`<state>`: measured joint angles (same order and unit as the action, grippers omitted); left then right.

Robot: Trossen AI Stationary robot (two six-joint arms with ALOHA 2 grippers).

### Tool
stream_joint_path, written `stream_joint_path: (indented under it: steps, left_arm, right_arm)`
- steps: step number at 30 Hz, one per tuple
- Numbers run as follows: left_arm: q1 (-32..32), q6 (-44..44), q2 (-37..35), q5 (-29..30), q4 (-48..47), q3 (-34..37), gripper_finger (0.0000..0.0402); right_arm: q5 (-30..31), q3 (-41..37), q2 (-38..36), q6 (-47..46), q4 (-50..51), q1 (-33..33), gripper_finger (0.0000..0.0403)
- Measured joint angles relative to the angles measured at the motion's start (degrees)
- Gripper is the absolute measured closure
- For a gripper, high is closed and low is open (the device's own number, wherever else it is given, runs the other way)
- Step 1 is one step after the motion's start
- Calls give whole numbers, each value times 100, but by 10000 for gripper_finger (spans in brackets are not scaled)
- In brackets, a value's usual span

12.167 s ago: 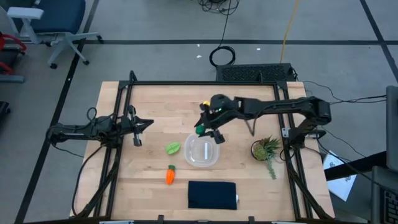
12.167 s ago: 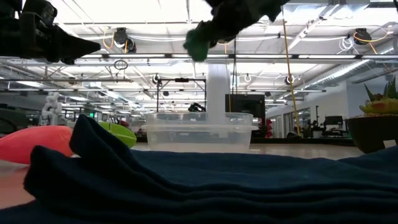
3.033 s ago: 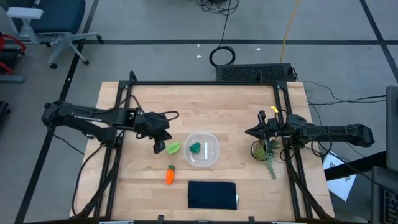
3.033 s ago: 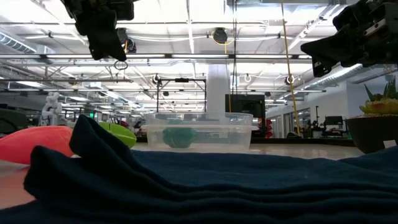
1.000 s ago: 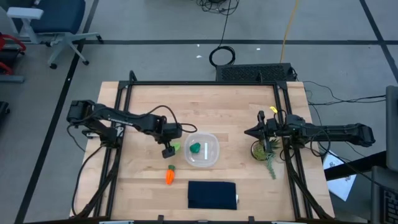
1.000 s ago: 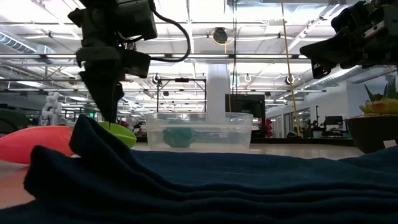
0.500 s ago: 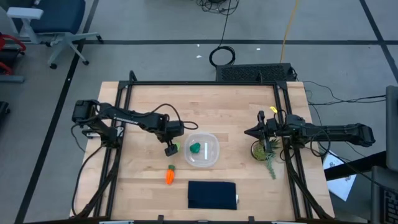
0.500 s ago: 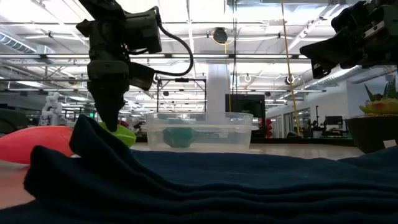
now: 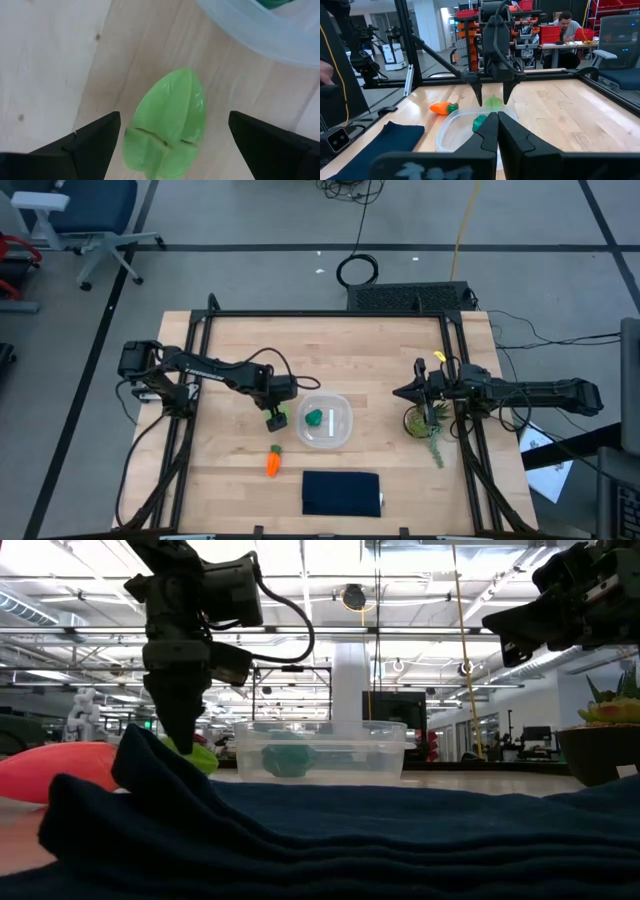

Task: Pick and placing Produce into tupperware
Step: Put the green starfruit into the bin

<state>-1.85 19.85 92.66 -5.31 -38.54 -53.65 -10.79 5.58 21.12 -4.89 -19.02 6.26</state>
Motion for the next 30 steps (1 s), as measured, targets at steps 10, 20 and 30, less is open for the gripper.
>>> stream_joint_path:
  steps: [10,20,30]
  left_arm:
    - [85,-1861,0,393,-83,0,25]
    - [139,-2551,0,327,-22,0,25]
    - [305,-2386,0,220,211,0,25]
  right_arm:
    - [0,0,2,0,28,0,403]
    - [0,1,0,1,27,0,403]
    - [0,0,2,0,26,0,403]
